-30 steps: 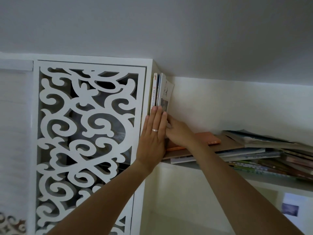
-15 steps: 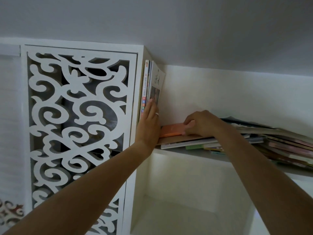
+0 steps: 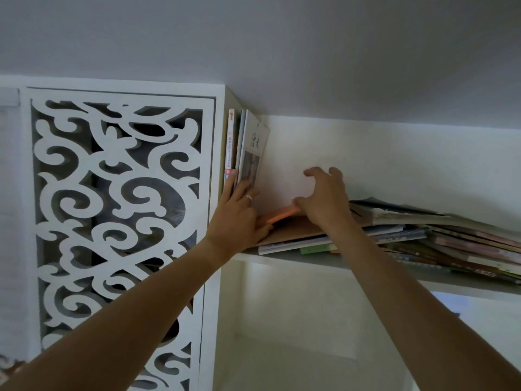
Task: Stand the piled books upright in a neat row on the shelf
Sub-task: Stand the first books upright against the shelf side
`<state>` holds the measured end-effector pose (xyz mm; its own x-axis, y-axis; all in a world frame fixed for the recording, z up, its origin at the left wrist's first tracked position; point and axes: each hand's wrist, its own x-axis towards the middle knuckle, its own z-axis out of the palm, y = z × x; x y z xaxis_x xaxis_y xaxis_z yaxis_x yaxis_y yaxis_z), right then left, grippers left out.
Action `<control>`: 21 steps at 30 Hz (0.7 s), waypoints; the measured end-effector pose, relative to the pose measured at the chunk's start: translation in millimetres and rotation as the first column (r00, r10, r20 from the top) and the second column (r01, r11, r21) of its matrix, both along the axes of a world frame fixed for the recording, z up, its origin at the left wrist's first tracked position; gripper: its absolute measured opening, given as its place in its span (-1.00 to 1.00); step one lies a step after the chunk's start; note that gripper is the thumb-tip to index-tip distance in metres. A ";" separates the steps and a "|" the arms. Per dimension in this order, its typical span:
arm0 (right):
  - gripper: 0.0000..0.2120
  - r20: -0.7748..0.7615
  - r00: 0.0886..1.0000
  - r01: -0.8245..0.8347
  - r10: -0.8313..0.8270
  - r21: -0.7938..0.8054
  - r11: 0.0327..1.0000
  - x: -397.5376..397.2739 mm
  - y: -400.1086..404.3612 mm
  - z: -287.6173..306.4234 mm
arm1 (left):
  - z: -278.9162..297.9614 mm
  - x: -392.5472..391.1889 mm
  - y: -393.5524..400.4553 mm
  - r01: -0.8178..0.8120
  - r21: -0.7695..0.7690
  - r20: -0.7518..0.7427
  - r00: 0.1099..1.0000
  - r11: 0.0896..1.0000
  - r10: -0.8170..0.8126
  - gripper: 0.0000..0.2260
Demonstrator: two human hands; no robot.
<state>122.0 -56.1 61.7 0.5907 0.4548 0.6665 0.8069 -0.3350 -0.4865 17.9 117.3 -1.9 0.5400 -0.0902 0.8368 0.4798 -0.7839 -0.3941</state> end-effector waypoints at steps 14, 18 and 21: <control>-0.35 -0.314 0.806 -0.454 0.502 0.216 0.864 -39.3 57.6 -15.8 | -21.7 19.4 5.6 0.363 -0.085 0.418 0.858 0.928 -0.298 -0.79; -0.48 -0.125 0.883 -0.429 0.452 0.171 0.887 -45.2 54.8 -10.0 | -30.1 12.3 9.8 0.416 -0.078 0.383 0.852 0.906 -0.358 -0.58; -0.51 -0.010 0.910 -0.409 0.415 0.152 0.900 -46.6 57.8 -4.0 | -28.1 10.0 1.5 0.416 -0.065 0.434 0.830 0.907 -0.350 -0.39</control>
<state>75.4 1.8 57.7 0.3994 0.5654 0.7217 0.8360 0.0984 -0.5398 27.9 118.8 -30.1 0.1008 -0.0745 0.9921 0.2186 -0.9712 -0.0951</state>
